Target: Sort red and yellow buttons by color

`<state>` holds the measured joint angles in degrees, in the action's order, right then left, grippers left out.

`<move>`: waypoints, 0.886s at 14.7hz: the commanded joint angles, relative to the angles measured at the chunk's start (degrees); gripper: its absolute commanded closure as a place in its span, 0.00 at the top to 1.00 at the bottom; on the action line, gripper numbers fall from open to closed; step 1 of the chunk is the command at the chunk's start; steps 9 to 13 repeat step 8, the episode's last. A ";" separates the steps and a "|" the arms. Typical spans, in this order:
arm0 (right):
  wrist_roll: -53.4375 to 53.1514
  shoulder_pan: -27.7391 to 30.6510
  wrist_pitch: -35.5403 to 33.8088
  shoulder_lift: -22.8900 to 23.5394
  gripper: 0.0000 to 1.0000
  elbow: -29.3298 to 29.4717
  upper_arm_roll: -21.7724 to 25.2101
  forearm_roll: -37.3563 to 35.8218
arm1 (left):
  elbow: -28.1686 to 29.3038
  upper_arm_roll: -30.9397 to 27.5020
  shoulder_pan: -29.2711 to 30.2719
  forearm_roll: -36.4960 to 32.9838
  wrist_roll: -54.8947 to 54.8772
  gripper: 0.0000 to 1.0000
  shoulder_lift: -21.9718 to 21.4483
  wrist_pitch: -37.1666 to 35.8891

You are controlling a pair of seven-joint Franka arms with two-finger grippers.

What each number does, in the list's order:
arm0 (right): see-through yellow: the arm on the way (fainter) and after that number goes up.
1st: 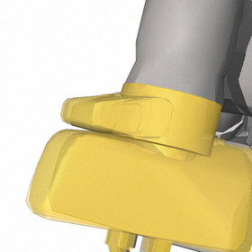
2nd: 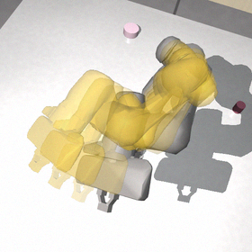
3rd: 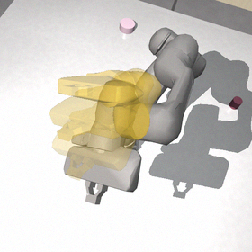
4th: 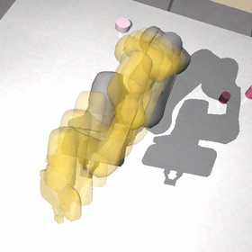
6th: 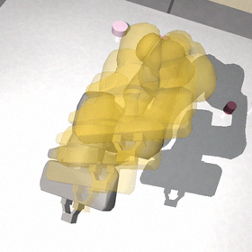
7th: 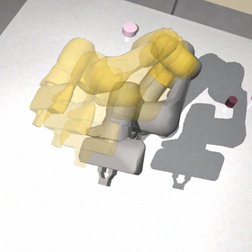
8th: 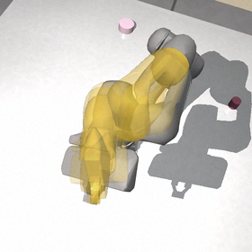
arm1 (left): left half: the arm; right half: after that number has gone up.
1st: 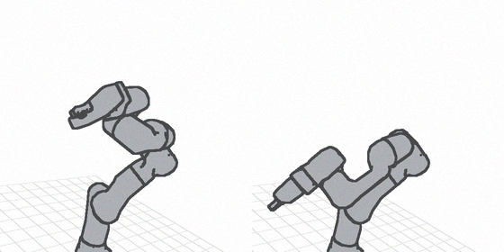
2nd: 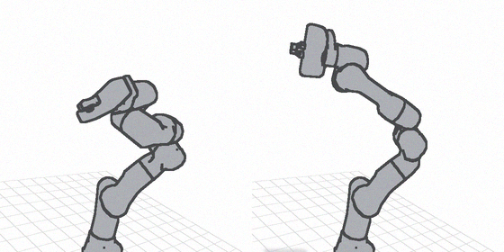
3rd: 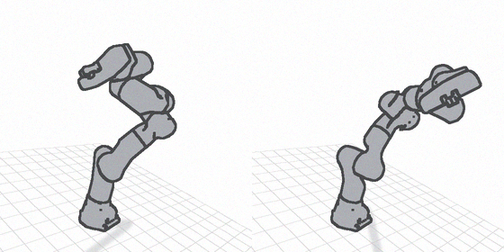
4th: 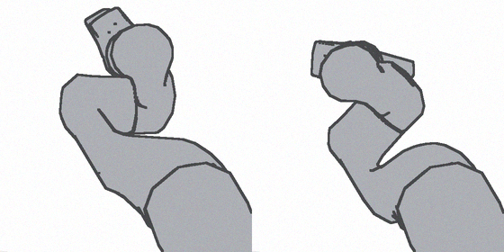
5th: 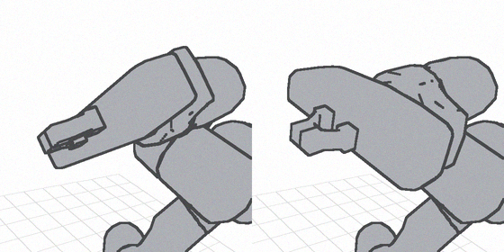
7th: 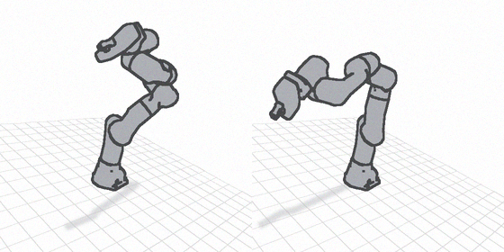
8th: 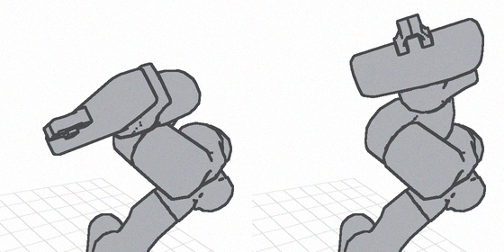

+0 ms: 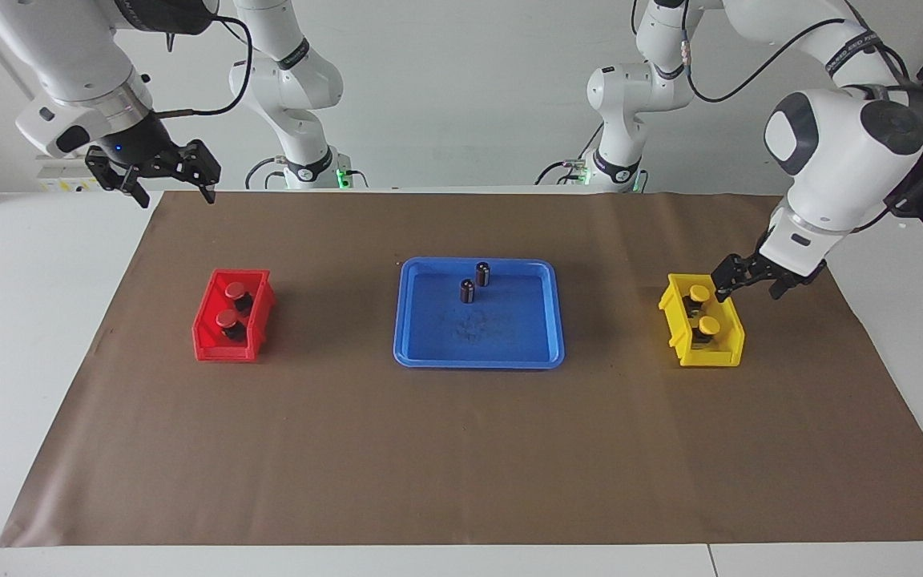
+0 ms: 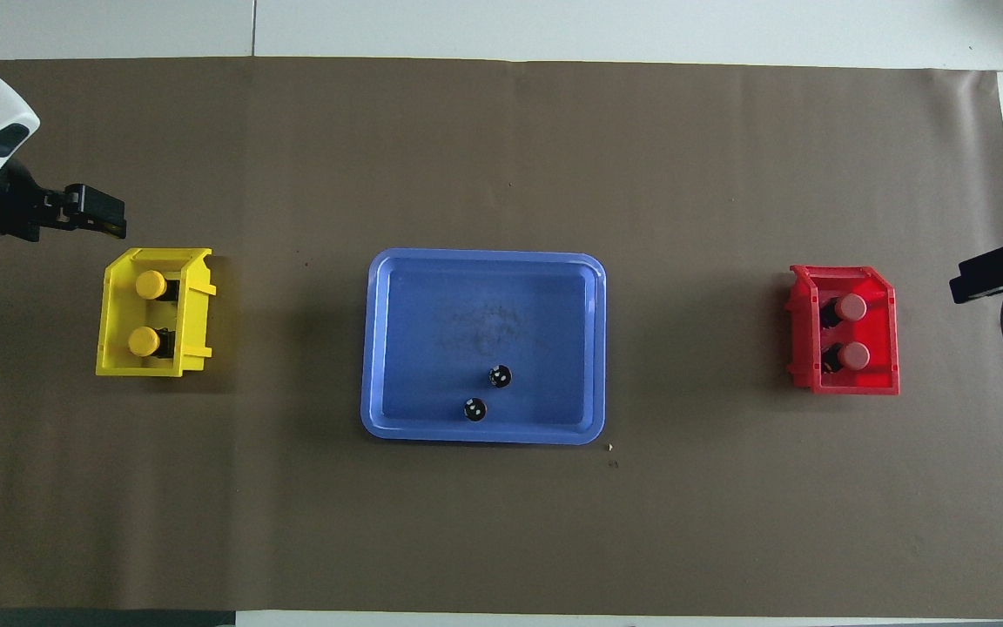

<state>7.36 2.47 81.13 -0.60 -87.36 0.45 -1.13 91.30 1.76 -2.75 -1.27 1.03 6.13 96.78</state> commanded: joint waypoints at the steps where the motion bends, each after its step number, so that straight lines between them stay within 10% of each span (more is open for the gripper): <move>1: -0.68 0.25 -0.35 -0.45 1.00 -0.44 -0.09 -0.01 | -6.73 0.61 -1.02 0.91 -0.16 1.00 -0.24 -9.99; 13: -0.50 0.78 -0.35 -0.45 1.00 -0.44 -0.09 -0.01 | -10.09 0.70 -1.11 2.76 -0.68 1.00 -5.33 -15.92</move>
